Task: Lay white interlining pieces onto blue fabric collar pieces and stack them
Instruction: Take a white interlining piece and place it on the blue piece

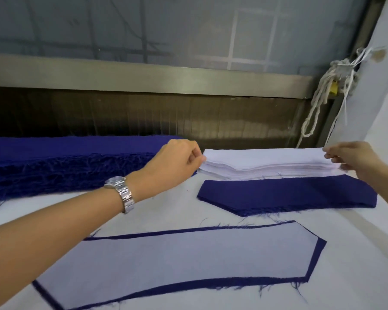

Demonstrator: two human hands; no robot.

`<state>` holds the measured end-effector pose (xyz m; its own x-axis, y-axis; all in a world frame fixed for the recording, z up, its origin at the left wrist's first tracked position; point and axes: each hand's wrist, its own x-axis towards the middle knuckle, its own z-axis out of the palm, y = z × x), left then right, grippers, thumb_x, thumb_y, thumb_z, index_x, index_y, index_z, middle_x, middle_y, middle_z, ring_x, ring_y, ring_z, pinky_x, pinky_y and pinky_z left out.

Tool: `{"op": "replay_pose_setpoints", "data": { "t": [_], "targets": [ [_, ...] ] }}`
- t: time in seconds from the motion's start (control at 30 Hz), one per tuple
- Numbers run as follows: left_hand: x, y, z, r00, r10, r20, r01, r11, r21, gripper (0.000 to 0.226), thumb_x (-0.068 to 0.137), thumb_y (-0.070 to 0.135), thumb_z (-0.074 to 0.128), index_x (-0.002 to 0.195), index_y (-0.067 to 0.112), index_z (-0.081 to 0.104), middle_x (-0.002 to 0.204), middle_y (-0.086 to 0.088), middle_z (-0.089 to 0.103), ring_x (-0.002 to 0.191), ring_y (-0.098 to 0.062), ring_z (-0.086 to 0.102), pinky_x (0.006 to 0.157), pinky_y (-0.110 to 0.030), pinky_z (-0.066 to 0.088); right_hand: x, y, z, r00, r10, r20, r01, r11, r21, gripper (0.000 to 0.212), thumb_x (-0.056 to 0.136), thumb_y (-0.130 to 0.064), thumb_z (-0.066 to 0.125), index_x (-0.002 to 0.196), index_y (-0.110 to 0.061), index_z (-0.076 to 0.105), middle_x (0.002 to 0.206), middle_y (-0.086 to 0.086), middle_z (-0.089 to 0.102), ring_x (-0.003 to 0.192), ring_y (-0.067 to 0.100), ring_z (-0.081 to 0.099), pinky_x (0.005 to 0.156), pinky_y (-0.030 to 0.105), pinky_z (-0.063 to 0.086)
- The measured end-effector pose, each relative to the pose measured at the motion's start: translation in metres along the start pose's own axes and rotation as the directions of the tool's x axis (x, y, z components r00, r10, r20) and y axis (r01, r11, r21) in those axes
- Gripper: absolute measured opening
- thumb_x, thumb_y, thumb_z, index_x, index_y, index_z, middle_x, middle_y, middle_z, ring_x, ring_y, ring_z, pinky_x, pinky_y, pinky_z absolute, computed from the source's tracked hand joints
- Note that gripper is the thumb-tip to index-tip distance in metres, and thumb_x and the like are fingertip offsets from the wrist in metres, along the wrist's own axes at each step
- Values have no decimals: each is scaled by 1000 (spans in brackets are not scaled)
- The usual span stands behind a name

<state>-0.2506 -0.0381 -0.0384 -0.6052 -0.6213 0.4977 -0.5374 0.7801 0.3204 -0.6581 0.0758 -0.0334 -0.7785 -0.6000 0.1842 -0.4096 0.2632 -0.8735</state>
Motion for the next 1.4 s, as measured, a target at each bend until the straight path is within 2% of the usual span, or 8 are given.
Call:
{"op": "replay_pose_setpoints", "data": {
  "t": [0.13,0.3,0.43,0.63,0.87,1.0,1.17,1.4],
  "targets": [
    [41,4,33,999,10,50,-14,997,70,26,103,28,50,104,10,69,103,-4,61,89,-21,62,82,-38,53,33,13,6,992,-14,-122,9,999,-42,25,95,-15,66,109,6,71,100,16,67,91,28,56,71,33,47],
    [77,4,59,998,1,62,-11,987,159,26,102,15,45,101,2,68,110,-18,62,101,-33,58,84,-39,46,61,23,11,979,-97,-182,34,947,-319,22,96,-18,62,101,-2,76,100,20,69,82,39,61,75,38,47],
    [89,2,69,995,-19,100,0,984,179,27,102,15,45,100,3,69,111,-16,62,102,-32,59,85,-39,49,78,29,11,973,-90,-213,-23,878,-478,28,95,-15,58,73,-1,67,93,27,67,80,42,58,74,39,45],
    [96,1,75,988,-58,141,41,992,121,24,101,20,55,101,6,74,102,-9,68,88,-23,65,81,-34,55,91,41,15,973,-90,-213,-50,817,-575,20,94,-15,58,82,0,64,96,27,65,92,45,61,76,38,43],
    [101,-2,77,990,-58,126,46,995,91,21,98,24,62,103,9,75,98,-6,70,85,-18,63,76,-27,49,95,43,13,972,-109,-209,-42,793,-608,20,92,-16,65,89,3,72,84,20,59,79,38,55,73,37,43],
    [103,-2,75,987,-63,146,50,995,87,24,97,28,64,100,8,75,95,-7,71,84,-20,65,79,-32,55,92,42,13,962,-184,-201,18,779,-626,18,90,-10,62,85,0,76,80,20,61,74,37,52,70,36,43],
    [106,-2,73,986,-69,153,56,995,88,27,94,32,66,94,7,75,91,-9,72,83,-23,67,81,-39,58,88,44,10,950,-268,-161,127,800,-586,11,86,-8,66,93,-6,75,100,20,69,90,40,58,74,37,45],
    [108,-4,78,988,-79,130,74,996,44,25,91,30,70,105,10,73,100,-6,71,90,-18,65,80,-31,54,97,56,3,960,-232,-156,160,913,-374,18,84,4,64,100,-4,64,108,25,65,90,36,57,80,41,47]
  ]
}}
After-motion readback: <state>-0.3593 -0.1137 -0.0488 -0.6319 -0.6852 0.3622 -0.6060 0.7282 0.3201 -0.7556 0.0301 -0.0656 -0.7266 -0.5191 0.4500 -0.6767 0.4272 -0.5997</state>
